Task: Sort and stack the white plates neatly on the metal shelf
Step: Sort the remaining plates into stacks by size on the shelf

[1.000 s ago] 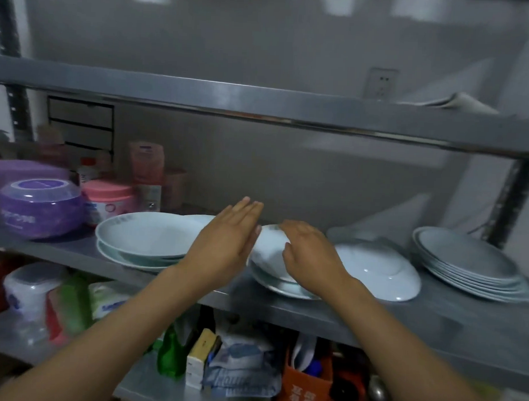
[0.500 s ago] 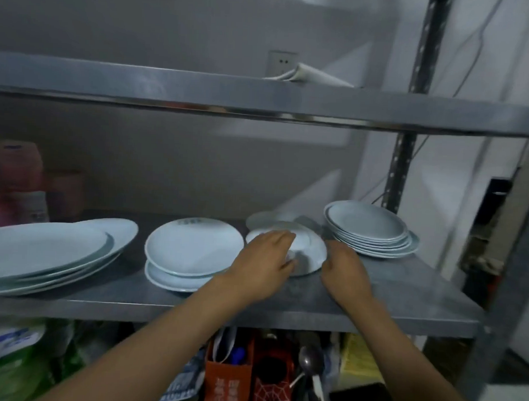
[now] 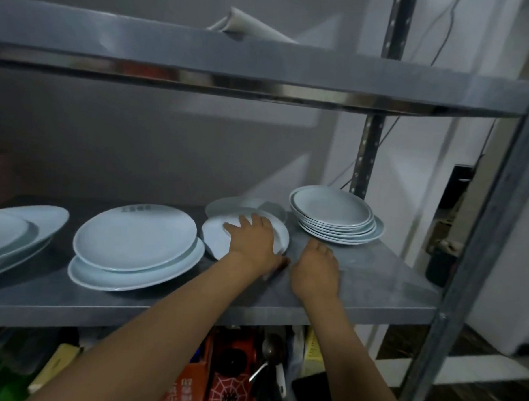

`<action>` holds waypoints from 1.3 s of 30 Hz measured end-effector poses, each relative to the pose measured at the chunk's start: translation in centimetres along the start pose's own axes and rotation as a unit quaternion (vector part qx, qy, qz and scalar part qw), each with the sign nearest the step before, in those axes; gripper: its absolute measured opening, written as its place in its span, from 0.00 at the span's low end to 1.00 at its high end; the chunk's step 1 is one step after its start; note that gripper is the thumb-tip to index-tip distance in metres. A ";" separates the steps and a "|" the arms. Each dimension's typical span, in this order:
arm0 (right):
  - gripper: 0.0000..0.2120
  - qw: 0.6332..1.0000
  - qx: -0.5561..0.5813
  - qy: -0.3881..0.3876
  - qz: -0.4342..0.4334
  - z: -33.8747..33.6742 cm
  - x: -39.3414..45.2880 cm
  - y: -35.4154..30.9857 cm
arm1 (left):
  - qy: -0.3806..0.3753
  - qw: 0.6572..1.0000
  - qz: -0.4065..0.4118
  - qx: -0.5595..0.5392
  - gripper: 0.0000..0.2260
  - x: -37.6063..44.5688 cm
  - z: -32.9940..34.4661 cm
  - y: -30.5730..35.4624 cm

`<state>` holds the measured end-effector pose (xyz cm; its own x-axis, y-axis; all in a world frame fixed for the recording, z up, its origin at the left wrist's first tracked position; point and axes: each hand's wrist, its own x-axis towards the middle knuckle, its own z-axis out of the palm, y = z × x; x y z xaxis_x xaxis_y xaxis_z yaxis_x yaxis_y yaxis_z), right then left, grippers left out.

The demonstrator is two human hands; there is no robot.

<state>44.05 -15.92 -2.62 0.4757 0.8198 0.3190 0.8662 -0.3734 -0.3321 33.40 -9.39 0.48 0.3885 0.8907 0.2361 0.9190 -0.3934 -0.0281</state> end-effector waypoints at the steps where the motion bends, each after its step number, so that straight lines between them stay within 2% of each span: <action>1: 0.23 1.000 -0.010 -0.003 0.008 0.2 0.2 0.8 | -0.030 0.999 -0.012 -0.015 0.47 0.7 0.5 1.2; 4: 0.23 1.000 -0.016 0.008 -0.006 0.3 0.4 0.6 | -0.042 0.998 -0.014 -0.052 0.37 1.8 0.1 1.2; 8: 0.22 1.000 -0.014 0.018 -0.011 0.2 0.5 0.3 | -0.001 0.991 0.125 0.054 0.23 1.7 -1.9 1.3; 12: 0.22 0.998 -0.044 0.039 -0.018 0.5 0.4 0.2 | -0.007 0.961 0.223 0.162 0.24 1.0 -3.4 2.4; 15: 0.21 0.998 -0.042 0.043 -0.018 0.3 0.3 0.1 | 0.024 0.955 0.241 0.173 0.27 1.2 -4.6 2.9; 18: 0.17 0.998 -0.052 0.045 -0.013 0.1 0.1 0.1 | 0.087 0.940 0.258 0.207 0.19 1.4 -5.6 3.1; 21: 0.16 0.998 -0.049 0.043 -0.012 -0.2 -0.1 -0.1 | 0.110 0.941 0.237 0.216 0.12 1.3 -6.0 2.6; 27: 0.14 0.998 -0.036 0.053 0.011 -0.7 -0.6 0.0 | 0.157 0.933 0.259 0.196 0.16 -0.6 -7.6 0.0; 28: 0.13 0.998 -0.027 0.054 0.025 -1.0 -0.7 0.4 | 0.169 0.932 0.263 0.183 0.17 -1.1 -8.1 0.0; 32: 0.12 0.993 0.044 0.107 -0.021 -1.7 -1.7 -0.6 | 0.221 0.946 0.213 0.108 0.21 -3.6 -10.7 -3.1; 35: 0.14 0.980 0.118 0.149 -0.062 -1.4 -2.5 -0.2 | 0.247 0.958 0.120 -0.080 0.19 -5.3 -12.1 -5.6; 36: 0.15 0.975 0.139 0.155 -0.074 -1.2 -3.0 -0.2 | 0.257 0.949 0.091 -0.161 0.20 -5.9 -12.4 -6.7; 39: 0.21 0.962 0.186 0.153 -0.128 -1.2 -4.7 -1.6 | 0.308 0.888 0.031 -0.341 0.17 -7.6 -12.8 -9.6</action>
<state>40.62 -19.67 -2.54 0.3265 0.6760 0.6606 0.8735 0.0512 -0.4842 20.71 -15.33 11.40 0.1337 0.6517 0.7466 0.5608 -0.6709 0.4852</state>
